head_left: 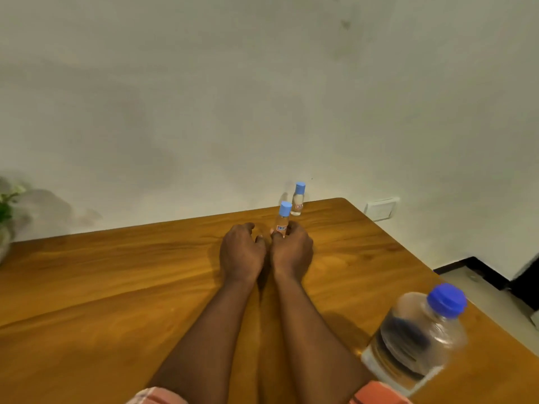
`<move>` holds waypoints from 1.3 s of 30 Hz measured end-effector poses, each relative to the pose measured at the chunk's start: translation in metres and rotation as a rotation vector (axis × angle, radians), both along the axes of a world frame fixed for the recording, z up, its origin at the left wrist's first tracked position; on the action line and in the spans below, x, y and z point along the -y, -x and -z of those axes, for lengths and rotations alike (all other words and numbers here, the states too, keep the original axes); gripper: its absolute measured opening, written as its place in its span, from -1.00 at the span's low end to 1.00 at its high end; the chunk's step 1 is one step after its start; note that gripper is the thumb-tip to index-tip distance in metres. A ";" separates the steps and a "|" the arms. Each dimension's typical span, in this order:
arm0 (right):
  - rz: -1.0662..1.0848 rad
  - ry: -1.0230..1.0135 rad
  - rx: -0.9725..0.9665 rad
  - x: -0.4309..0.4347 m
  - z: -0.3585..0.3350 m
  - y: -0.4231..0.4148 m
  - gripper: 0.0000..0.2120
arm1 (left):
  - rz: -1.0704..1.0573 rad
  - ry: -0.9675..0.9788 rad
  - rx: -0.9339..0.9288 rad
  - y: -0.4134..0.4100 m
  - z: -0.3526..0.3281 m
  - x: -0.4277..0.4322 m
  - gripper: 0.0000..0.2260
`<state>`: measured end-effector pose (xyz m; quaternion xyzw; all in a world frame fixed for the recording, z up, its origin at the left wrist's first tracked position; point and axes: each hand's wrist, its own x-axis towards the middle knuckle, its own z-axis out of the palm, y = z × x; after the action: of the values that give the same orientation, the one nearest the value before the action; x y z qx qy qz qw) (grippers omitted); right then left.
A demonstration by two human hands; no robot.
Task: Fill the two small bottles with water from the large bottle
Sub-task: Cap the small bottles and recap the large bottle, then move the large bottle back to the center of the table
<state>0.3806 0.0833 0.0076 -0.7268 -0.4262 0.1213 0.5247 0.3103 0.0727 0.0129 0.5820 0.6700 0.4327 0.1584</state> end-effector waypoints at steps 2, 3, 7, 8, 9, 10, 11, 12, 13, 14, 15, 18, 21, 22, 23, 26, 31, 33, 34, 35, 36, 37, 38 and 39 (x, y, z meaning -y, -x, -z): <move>0.025 -0.002 -0.003 -0.019 0.002 0.000 -0.91 | 0.010 -0.012 0.002 -0.005 0.003 -0.020 -0.66; 0.035 -0.005 -0.005 -0.027 0.003 0.001 -0.92 | 0.011 -0.017 0.006 -0.007 0.005 -0.029 -0.66; 0.033 0.007 0.020 -0.058 0.004 -0.004 -0.94 | 0.032 -0.037 -0.029 -0.009 0.008 -0.062 -0.68; 0.034 0.013 0.024 -0.064 0.005 -0.005 -0.95 | 0.043 -0.042 -0.040 -0.009 0.008 -0.069 -0.69; 0.038 0.017 0.026 -0.069 0.004 -0.005 -0.95 | 0.051 -0.046 -0.049 -0.010 0.008 -0.075 -0.68; 0.041 0.016 0.027 -0.073 0.004 -0.006 -0.95 | 0.059 -0.053 -0.060 -0.010 0.008 -0.080 -0.67; 0.044 0.018 0.030 -0.077 0.004 -0.007 -0.95 | 0.069 -0.055 -0.072 -0.011 0.008 -0.085 -0.66; 0.047 0.019 0.030 -0.080 0.003 -0.007 -0.93 | 0.078 -0.056 -0.081 -0.012 0.008 -0.088 -0.66; 0.052 0.022 0.030 -0.082 0.003 -0.008 -0.92 | 0.084 -0.054 -0.086 -0.012 0.008 -0.092 -0.66; 0.057 0.023 0.032 -0.084 0.002 -0.008 -0.90 | 0.088 -0.050 -0.089 -0.013 0.008 -0.095 -0.66; 0.064 0.024 0.036 -0.086 0.001 -0.009 -0.90 | 0.092 -0.049 -0.089 -0.013 0.007 -0.098 -0.67; 0.083 0.038 0.049 -0.089 0.002 -0.010 -0.90 | 0.104 -0.055 -0.094 -0.014 0.008 -0.102 -0.67; 0.094 0.053 0.059 -0.089 0.001 -0.009 -0.87 | 0.106 -0.048 -0.094 -0.014 0.007 -0.102 -0.67; 0.097 0.056 0.057 -0.089 0.001 -0.009 -0.85 | 0.106 -0.047 -0.089 -0.014 0.007 -0.102 -0.67; 0.099 0.060 0.054 -0.089 0.000 -0.009 -0.84 | 0.107 -0.043 -0.085 -0.013 0.007 -0.101 -0.66; 0.099 0.068 0.052 -0.086 0.001 -0.006 -0.81 | 0.107 -0.036 -0.088 -0.011 0.007 -0.097 -0.68; 0.087 0.045 0.037 -0.068 0.001 0.001 -0.91 | 0.107 -0.025 -0.048 -0.009 0.004 -0.078 -0.73; 0.076 0.055 0.051 -0.057 0.002 0.005 -0.94 | 0.095 -0.014 -0.040 -0.007 0.003 -0.065 -0.70; 0.068 0.058 0.054 -0.049 0.002 0.007 -0.94 | 0.085 -0.010 -0.033 -0.005 0.003 -0.058 -0.68; 0.055 0.066 0.062 -0.042 0.002 0.009 -0.93 | 0.079 -0.001 -0.022 -0.003 0.003 -0.050 -0.66; 0.038 0.080 0.071 -0.031 0.000 0.010 -0.90 | 0.077 0.005 -0.013 -0.001 0.003 -0.040 -0.66; 0.018 0.101 0.079 -0.021 -0.002 0.011 -0.85 | 0.080 0.010 -0.002 0.002 0.004 -0.030 -0.66; -0.002 0.124 0.082 -0.008 -0.005 0.012 -0.80 | 0.079 0.014 0.013 0.004 0.003 -0.018 -0.65; -0.024 0.142 0.084 0.004 -0.008 0.013 -0.77 | 0.074 0.018 0.033 0.006 0.003 -0.006 -0.65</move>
<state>0.3672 0.0788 0.0157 -0.7615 -0.4470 0.1267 0.4520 0.3038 0.0783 0.0096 0.5977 0.6491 0.4302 0.1904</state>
